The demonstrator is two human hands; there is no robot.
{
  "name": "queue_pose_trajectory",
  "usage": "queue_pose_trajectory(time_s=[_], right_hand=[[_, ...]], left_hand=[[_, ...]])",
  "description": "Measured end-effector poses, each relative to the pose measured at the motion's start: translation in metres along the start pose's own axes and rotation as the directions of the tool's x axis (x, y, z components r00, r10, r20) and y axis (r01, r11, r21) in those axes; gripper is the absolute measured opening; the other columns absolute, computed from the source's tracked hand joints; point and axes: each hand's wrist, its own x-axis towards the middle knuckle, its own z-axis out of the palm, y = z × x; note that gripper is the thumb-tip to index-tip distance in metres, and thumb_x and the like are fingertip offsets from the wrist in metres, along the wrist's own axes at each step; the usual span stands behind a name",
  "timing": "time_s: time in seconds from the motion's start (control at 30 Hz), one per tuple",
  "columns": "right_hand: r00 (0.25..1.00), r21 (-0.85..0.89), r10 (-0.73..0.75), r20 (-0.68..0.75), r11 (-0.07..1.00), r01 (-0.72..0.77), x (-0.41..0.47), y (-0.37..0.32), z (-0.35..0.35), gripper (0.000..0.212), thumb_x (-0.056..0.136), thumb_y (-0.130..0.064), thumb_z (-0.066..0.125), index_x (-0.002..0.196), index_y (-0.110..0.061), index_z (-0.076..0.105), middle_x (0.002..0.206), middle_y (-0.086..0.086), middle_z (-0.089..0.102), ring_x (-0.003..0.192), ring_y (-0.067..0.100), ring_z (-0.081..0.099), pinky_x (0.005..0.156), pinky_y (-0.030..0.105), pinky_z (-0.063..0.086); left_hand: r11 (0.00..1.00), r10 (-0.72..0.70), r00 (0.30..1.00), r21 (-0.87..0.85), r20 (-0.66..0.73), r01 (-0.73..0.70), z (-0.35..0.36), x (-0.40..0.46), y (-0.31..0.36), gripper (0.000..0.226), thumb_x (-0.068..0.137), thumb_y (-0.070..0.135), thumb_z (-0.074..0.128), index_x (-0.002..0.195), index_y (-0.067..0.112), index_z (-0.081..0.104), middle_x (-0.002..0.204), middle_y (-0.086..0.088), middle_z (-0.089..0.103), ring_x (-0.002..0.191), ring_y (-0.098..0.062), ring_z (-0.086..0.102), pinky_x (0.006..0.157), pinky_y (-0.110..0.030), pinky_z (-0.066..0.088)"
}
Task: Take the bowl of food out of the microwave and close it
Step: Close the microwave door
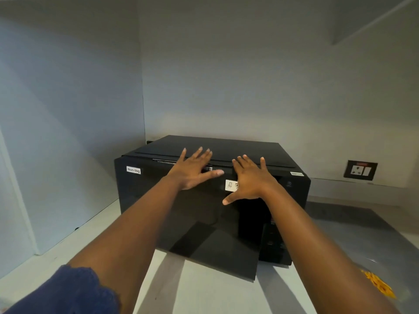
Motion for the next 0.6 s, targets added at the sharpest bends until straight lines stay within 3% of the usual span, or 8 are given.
queue_pose_trajectory(time_s=[0.1,0.2,0.37,0.5,0.6], right_hand=[[1.000,0.013,-0.010,0.002,1.000,0.010,0.010,0.006,0.002,0.120,0.060,-0.071,0.064,0.146,-0.013,0.003,0.158,0.010,0.005,0.146,0.024,0.001,0.112,0.058,-0.013],[0.999,0.033,-0.021,-0.050,0.999,0.022,0.016,0.011,0.003,0.114,0.059,-0.070,0.065,0.145,-0.015,0.014,0.155,0.010,0.021,0.143,0.027,0.017,0.111,0.058,-0.013],[0.980,0.055,-0.049,-0.192,0.997,0.061,0.019,0.018,0.008,0.104,0.056,-0.068,0.068,0.139,-0.018,0.031,0.142,0.007,0.043,0.134,0.025,0.036,0.115,0.050,-0.009],[0.969,0.025,-0.054,-0.240,0.998,0.061,0.022,0.020,0.011,0.101,0.055,-0.071,0.067,0.137,-0.019,0.036,0.140,0.006,0.048,0.132,0.023,0.040,0.114,0.045,-0.012],[0.960,0.031,-0.043,-0.276,0.998,0.053,0.023,0.019,0.012,0.096,0.056,-0.068,0.069,0.134,-0.019,0.041,0.136,0.006,0.052,0.129,0.022,0.044,0.116,0.042,-0.008]], left_hand=[[0.999,0.036,0.998,0.034,0.050,-0.037,0.002,0.006,-0.003,0.101,0.075,0.075,0.042,0.151,0.019,0.006,0.162,0.002,0.002,0.148,-0.011,-0.002,0.120,-0.046,-0.008],[0.999,0.022,0.999,0.037,0.034,-0.023,0.005,0.011,-0.003,0.111,0.064,0.076,0.056,0.150,0.019,0.017,0.160,0.002,0.017,0.148,-0.014,0.014,0.121,-0.045,0.001],[1.000,0.003,0.996,0.014,-0.085,-0.002,0.010,0.017,-0.001,0.105,0.057,0.077,0.061,0.140,0.019,0.037,0.143,0.000,0.048,0.132,-0.021,0.043,0.118,-0.045,0.020],[1.000,0.000,0.994,-0.001,-0.106,0.000,0.012,0.020,-0.001,0.100,0.055,0.077,0.061,0.134,0.019,0.043,0.134,0.000,0.053,0.123,-0.021,0.049,0.109,-0.043,0.035],[1.000,0.001,0.990,0.015,-0.143,0.001,0.013,0.020,-0.001,0.095,0.056,0.077,0.061,0.129,0.018,0.047,0.127,0.000,0.057,0.118,-0.021,0.052,0.106,-0.042,0.038]])
